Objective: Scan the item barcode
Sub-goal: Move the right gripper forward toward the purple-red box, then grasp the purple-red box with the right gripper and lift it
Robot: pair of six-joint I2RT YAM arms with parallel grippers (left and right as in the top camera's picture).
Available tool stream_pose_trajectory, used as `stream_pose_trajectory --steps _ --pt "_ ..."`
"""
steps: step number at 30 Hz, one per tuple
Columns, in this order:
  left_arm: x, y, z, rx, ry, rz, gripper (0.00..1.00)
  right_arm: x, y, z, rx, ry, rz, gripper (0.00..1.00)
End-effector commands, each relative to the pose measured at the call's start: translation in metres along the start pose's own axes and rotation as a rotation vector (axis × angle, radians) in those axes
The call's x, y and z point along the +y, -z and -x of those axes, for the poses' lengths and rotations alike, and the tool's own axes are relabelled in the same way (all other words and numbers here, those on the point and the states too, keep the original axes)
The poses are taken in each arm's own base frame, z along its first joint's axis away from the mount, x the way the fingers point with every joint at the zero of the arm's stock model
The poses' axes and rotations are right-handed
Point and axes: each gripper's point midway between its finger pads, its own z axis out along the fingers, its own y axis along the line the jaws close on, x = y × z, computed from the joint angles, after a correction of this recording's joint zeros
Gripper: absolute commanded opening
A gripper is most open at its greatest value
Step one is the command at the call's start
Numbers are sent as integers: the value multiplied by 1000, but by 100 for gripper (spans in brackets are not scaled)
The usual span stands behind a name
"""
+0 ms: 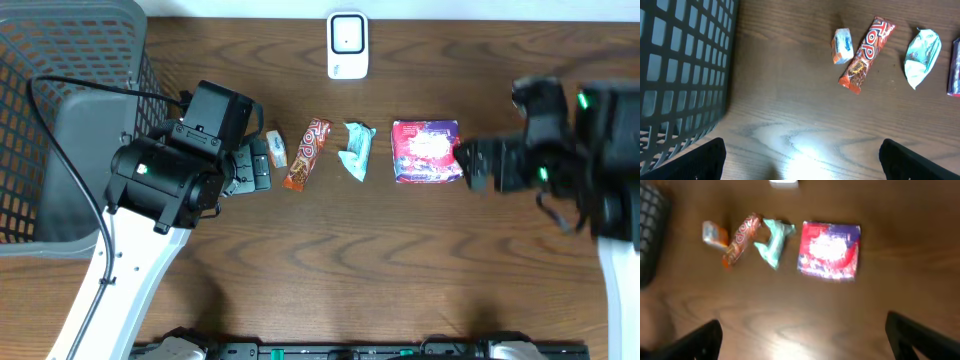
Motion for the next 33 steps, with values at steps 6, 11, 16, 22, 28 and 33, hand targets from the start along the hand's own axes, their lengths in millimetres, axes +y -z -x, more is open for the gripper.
stream_pose_trajectory --steps 6,11,16,22,28,33 --pt "1 2 1 -7 7 0 98 -29 -54 15 192 12 -51 99" --pt "1 2 1 -7 6 0 98 -49 -72 21 198 -38 -74 99" --pt "1 2 1 -7 7 0 98 -94 -91 22 219 -127 -133 99" --pt "1 2 1 -7 7 0 98 -112 -143 2 347 -92 -9 99" --pt "1 2 1 -7 7 -1 98 -116 -203 -16 422 -149 168 92" --pt "1 2 1 -7 6 0 98 -131 -241 -36 473 -225 227 93"
